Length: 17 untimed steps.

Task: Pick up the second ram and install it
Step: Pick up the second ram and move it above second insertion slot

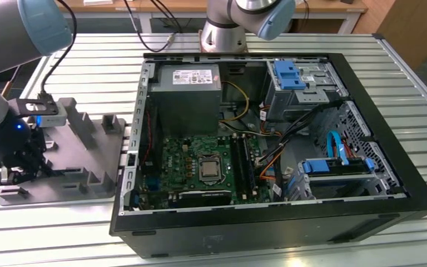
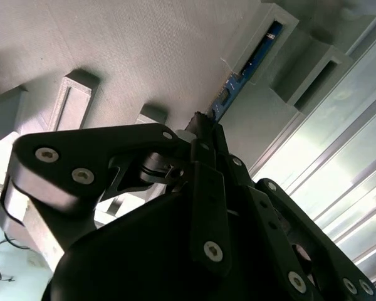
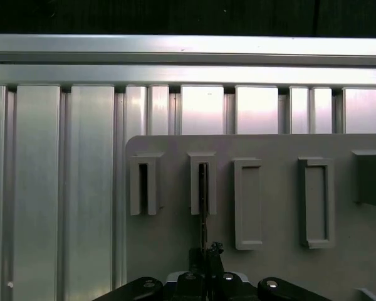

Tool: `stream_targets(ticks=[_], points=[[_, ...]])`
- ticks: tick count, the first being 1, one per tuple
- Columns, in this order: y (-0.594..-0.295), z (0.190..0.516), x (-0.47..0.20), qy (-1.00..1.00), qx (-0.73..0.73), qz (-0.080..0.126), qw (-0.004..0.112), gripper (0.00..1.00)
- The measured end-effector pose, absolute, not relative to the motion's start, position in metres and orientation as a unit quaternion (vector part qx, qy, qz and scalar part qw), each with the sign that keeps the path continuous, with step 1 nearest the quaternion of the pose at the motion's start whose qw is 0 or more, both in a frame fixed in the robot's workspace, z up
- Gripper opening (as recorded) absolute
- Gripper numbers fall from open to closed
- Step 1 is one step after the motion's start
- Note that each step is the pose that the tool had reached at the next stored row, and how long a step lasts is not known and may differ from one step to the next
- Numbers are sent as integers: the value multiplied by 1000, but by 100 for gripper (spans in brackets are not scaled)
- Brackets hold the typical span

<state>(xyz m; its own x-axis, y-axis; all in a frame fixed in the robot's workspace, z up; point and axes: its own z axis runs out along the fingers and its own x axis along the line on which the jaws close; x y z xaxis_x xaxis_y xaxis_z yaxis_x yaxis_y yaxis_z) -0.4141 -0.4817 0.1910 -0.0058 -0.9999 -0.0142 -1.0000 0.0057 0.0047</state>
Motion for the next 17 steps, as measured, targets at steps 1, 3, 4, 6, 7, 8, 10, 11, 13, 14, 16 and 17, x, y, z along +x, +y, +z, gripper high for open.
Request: stream_targets(ticks=[1, 3, 4, 6, 7, 8, 10, 11, 13, 14, 16, 17], points=[[-482, 191, -414, 709, -705, 7, 4, 14], [-482, 191, -414, 709, -705, 7, 4, 14], [-482, 191, -414, 709, -705, 7, 4, 14], [-482, 191, -414, 709, -705, 7, 4, 14], [-482, 191, -414, 709, -705, 7, 4, 14], [-482, 191, -414, 709, -705, 7, 4, 14], [-482, 191, -414, 709, -705, 7, 4, 14], [-482, 192, -414, 709, -705, 7, 4, 14], [-482, 193, -414, 709, -705, 7, 4, 14], [-482, 195, -414, 709, -705, 7, 4, 14], [-482, 198, -414, 709, -705, 7, 4, 14], [-482, 199, -414, 709, -705, 7, 4, 14]])
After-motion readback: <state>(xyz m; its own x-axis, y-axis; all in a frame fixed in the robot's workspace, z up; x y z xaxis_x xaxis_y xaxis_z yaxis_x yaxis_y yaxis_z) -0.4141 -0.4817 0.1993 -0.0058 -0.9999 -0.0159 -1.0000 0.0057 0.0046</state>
